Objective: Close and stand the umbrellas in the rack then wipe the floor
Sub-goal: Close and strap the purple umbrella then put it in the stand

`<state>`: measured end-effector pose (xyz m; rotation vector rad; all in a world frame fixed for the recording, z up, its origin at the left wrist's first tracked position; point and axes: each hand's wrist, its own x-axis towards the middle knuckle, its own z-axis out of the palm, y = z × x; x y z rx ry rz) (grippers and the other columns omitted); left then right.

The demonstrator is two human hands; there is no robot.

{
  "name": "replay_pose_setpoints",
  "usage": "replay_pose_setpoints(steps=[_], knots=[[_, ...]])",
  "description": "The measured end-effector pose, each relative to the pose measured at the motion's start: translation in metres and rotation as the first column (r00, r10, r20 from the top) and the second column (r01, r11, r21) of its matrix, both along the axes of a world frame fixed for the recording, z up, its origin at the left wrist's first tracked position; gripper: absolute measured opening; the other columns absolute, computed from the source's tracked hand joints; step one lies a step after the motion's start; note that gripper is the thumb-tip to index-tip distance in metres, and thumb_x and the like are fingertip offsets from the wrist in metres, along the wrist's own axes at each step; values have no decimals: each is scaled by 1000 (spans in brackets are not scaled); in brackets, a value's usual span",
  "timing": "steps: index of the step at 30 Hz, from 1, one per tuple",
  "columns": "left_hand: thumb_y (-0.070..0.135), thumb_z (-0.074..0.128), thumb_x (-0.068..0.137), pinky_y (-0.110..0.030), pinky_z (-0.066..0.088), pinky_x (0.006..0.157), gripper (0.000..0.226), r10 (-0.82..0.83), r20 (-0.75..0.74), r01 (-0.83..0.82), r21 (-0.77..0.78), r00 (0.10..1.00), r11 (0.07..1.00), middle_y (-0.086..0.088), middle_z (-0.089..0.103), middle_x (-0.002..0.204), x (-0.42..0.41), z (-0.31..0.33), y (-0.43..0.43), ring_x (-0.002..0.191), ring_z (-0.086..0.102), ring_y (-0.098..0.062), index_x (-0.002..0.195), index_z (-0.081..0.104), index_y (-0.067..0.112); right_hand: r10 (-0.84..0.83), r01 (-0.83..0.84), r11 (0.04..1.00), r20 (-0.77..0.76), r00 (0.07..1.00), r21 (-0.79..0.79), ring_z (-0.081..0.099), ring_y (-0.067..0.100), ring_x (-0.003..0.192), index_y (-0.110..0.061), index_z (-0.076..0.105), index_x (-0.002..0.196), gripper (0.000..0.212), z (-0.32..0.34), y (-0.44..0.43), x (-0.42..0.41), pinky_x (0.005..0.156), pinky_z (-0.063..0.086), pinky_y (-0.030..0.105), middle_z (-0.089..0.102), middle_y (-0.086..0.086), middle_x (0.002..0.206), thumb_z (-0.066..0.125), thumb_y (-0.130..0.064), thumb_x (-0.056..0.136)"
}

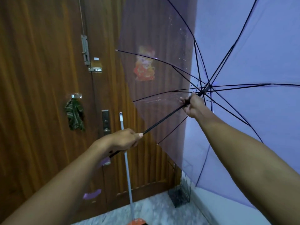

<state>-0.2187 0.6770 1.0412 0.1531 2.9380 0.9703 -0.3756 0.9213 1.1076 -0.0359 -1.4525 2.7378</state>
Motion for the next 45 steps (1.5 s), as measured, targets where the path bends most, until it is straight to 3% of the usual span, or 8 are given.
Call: replay_pose_setpoints(steps=[9,13,17,22,29,32,40,45], knots=[[42,37,106,-27,27,53,54,-25,-169,50,144,985,988,5,29,52,-20,-28,11,46,26,-10,57,33,20,-96,80,978,-74,993,-195,65,28,69,-7,30,149,39,2,-10,-1,55,62,40,53,12,76,28,-19,111],[37,36,107,-28,25,53,52,13,-170,19,185,985,983,2,30,53,-32,-21,26,46,28,-12,59,33,18,-19,2,975,-73,997,-222,64,27,58,-5,45,105,20,-17,-42,11,52,59,41,52,11,68,31,-17,111],[32,39,107,-27,21,48,54,61,-218,-15,207,974,978,3,30,49,-49,-15,39,40,27,-11,55,32,18,69,-76,971,-40,997,-226,48,15,44,-14,39,76,39,-39,-82,24,40,49,22,45,4,61,37,-33,109],[26,40,107,-34,19,51,56,39,-265,10,183,964,983,-1,31,48,-53,-12,39,43,28,-15,53,33,15,130,-139,965,-55,990,-224,17,7,32,-17,35,72,43,-53,-96,22,32,15,18,18,-3,56,31,-38,110],[21,51,103,-20,38,47,26,-224,-42,226,319,974,921,-2,48,59,-37,-33,17,46,46,-8,87,62,2,-44,34,993,-90,995,-117,13,5,32,-19,32,73,38,-44,-70,3,33,11,15,19,-7,46,33,-28,110],[35,46,101,-17,43,56,44,-353,33,314,388,935,867,-1,59,59,-12,-71,-4,53,56,-8,76,65,4,-61,51,992,-79,995,-118,14,5,31,-20,31,73,39,-33,-42,-5,33,11,14,19,-8,41,31,-24,111],[29,36,107,-19,28,38,53,-72,0,41,819,997,572,5,29,44,-7,-93,27,31,33,-11,56,34,15,-77,68,993,-93,993,-101,11,8,33,-19,27,69,42,-15,-41,-11,34,12,17,16,-7,44,30,-21,111],[33,41,106,-24,18,46,57,15,-14,4,869,1000,494,3,20,50,-8,-92,21,42,18,-12,51,33,23,-114,106,988,-65,991,-115,13,9,35,-19,30,69,41,-11,-46,-6,33,18,16,16,-5,50,35,-25,110]])
